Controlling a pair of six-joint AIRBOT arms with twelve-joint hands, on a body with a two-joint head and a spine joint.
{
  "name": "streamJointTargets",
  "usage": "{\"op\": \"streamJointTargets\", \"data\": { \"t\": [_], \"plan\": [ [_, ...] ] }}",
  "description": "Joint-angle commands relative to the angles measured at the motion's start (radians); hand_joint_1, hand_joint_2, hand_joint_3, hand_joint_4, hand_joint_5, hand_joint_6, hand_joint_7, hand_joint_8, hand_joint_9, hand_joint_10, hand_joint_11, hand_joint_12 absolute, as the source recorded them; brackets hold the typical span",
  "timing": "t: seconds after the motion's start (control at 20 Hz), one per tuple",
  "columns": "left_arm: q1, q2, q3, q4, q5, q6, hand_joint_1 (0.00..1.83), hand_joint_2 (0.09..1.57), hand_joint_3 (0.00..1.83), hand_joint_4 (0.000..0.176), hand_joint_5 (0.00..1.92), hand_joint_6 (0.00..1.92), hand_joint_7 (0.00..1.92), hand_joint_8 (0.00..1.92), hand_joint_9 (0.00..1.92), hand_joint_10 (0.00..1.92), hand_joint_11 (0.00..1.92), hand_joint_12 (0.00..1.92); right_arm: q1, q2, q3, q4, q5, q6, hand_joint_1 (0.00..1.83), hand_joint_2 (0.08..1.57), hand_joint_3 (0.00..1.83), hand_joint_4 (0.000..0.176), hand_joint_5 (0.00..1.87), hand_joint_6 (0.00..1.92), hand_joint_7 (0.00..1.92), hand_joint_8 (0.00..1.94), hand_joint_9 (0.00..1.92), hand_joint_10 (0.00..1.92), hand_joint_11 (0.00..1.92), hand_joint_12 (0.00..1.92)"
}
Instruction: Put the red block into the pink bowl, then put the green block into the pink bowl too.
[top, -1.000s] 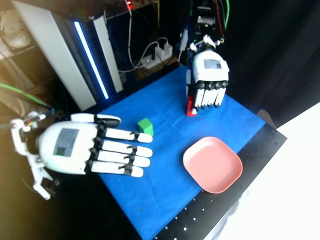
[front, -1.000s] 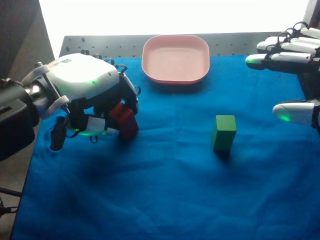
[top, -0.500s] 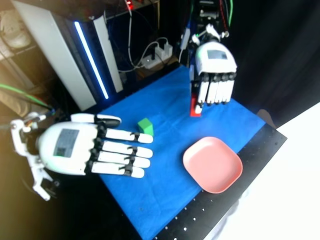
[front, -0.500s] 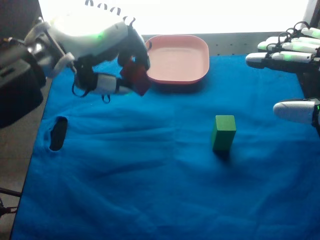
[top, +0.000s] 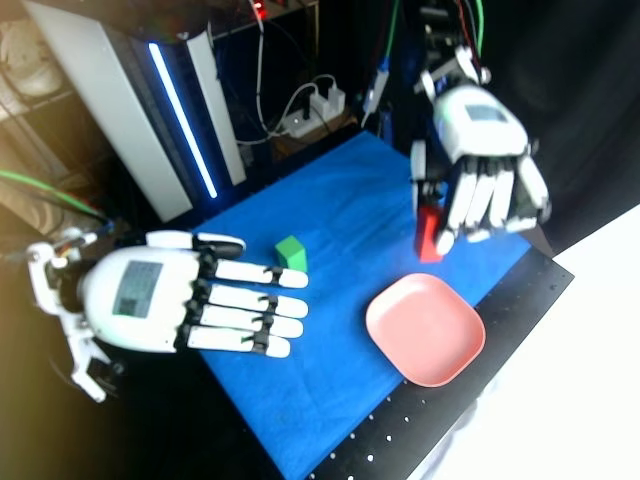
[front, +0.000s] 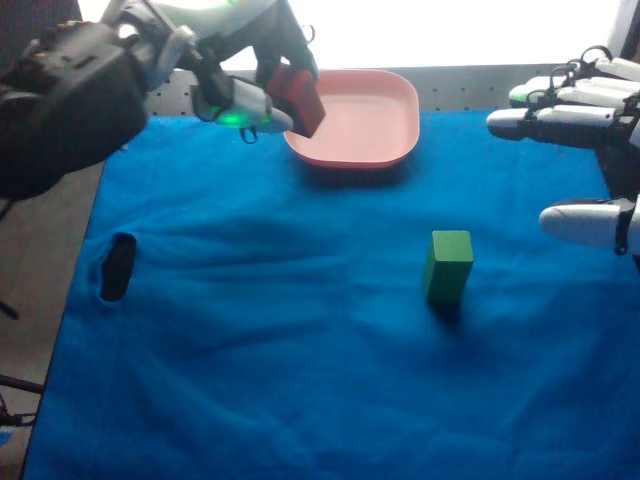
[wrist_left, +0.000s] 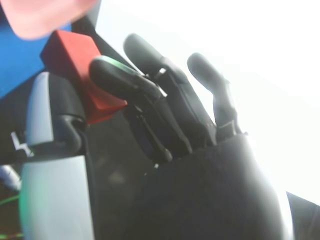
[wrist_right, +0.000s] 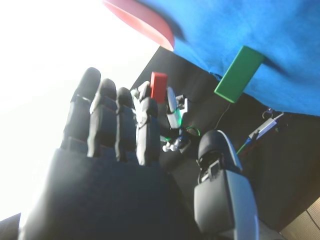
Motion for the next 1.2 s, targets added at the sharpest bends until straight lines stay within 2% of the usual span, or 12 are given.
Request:
{"op": "streamJointTargets", "data": {
  "t": [0.0,0.05,0.2,0.25,0.35,0.45,0.5,0.6,0.8,1.0,1.1,1.15],
  "plan": [
    [-0.022,-0.018,0.022,-0.01,-0.078,-0.004,1.25,1.04,0.0,0.0,1.14,0.58,1.17,0.79,0.95,0.47,0.0,1.64,0.016,-0.005,0.008,0.032,0.111,0.009,0.29,1.21,0.0,0.103,0.3,0.0,0.23,0.0,0.22,0.01,0.0,0.77],
    [-0.025,-0.066,0.08,-0.036,-0.037,-0.004,1.28,1.05,0.0,0.0,1.16,0.46,1.16,0.89,1.08,0.92,0.71,1.66,0.016,-0.012,0.015,0.032,0.111,0.013,0.3,1.2,0.0,0.091,0.31,0.0,0.24,0.0,0.22,0.0,0.0,0.77],
    [-0.038,-0.119,0.141,-0.041,0.006,-0.004,1.27,1.05,0.0,0.0,1.18,0.47,1.15,0.88,1.02,0.78,0.57,1.56,0.018,-0.02,0.022,0.032,0.111,0.016,0.3,1.21,0.0,0.084,0.31,0.0,0.24,0.0,0.22,0.0,0.0,0.76],
    [-0.048,-0.142,0.172,-0.041,0.03,-0.004,1.27,1.08,0.0,0.0,1.2,0.35,1.0,1.18,0.85,1.23,0.57,1.85,0.019,-0.024,0.025,0.032,0.111,0.019,0.3,1.21,0.0,0.087,0.31,0.0,0.24,0.0,0.22,0.0,0.0,0.76],
    [-0.057,-0.165,0.209,-0.041,0.059,-0.003,1.27,1.08,0.0,0.0,1.21,0.35,1.01,1.15,0.88,1.27,0.7,1.84,0.019,-0.031,0.028,0.032,0.111,0.02,0.31,1.21,0.0,0.095,0.31,0.0,0.25,0.01,0.23,0.01,0.0,0.76],
    [-0.059,-0.178,0.229,-0.043,0.072,-0.003,1.26,1.1,0.0,0.0,0.99,0.92,1.01,0.96,1.02,1.37,0.9,1.9,0.02,-0.035,0.031,0.032,0.111,0.02,0.31,1.21,0.0,0.104,0.31,0.0,0.25,0.0,0.24,0.01,0.01,0.77],
    [-0.06,-0.184,0.238,-0.045,0.08,-0.003,1.03,1.02,0.0,0.0,0.81,0.33,0.96,0.43,0.9,0.95,0.67,1.59,0.02,-0.038,0.032,0.031,0.111,0.02,0.33,1.21,0.0,0.1,0.31,0.0,0.24,0.0,0.24,0.0,0.0,0.77],
    [-0.061,-0.191,0.245,-0.046,0.089,-0.002,0.91,0.95,0.0,0.111,0.63,0.0,0.74,0.0,0.65,0.08,0.11,1.05,0.02,-0.04,0.033,0.029,0.111,0.024,0.32,1.21,0.0,0.102,0.3,0.0,0.22,0.0,0.22,0.0,0.0,0.76],
    [-0.06,-0.191,0.242,-0.046,0.089,-0.002,0.86,0.94,0.0,0.141,0.46,0.0,0.51,0.0,0.53,0.0,0.01,1.01,0.02,-0.04,0.033,0.029,0.111,0.027,0.34,1.21,0.0,0.089,0.31,0.0,0.23,0.0,0.22,0.0,0.0,0.75],
    [-0.054,-0.16,0.202,-0.046,0.064,0.002,0.81,0.93,0.0,0.114,0.44,0.0,0.53,0.01,0.51,0.0,0.0,1.09,0.02,-0.04,0.033,0.029,0.111,0.036,0.35,1.21,0.0,0.065,0.35,0.0,0.24,0.0,0.24,0.0,0.0,0.78],
    [-0.049,-0.119,0.148,-0.069,0.035,0.062,0.77,0.93,0.0,0.13,0.41,0.0,0.47,0.0,0.46,0.0,0.0,1.06,0.02,-0.04,0.033,0.029,0.111,0.044,0.36,1.2,0.0,0.072,0.35,0.0,0.24,0.0,0.24,0.0,0.0,0.78],
    [-0.045,-0.087,0.103,-0.092,0.014,0.129,0.76,0.93,0.0,0.134,0.4,0.0,0.44,0.0,0.41,0.0,0.0,1.03,0.02,-0.04,0.033,0.027,0.111,0.051,0.37,1.2,0.0,0.096,0.33,0.0,0.23,0.0,0.23,0.0,0.0,0.78]
  ]
}}
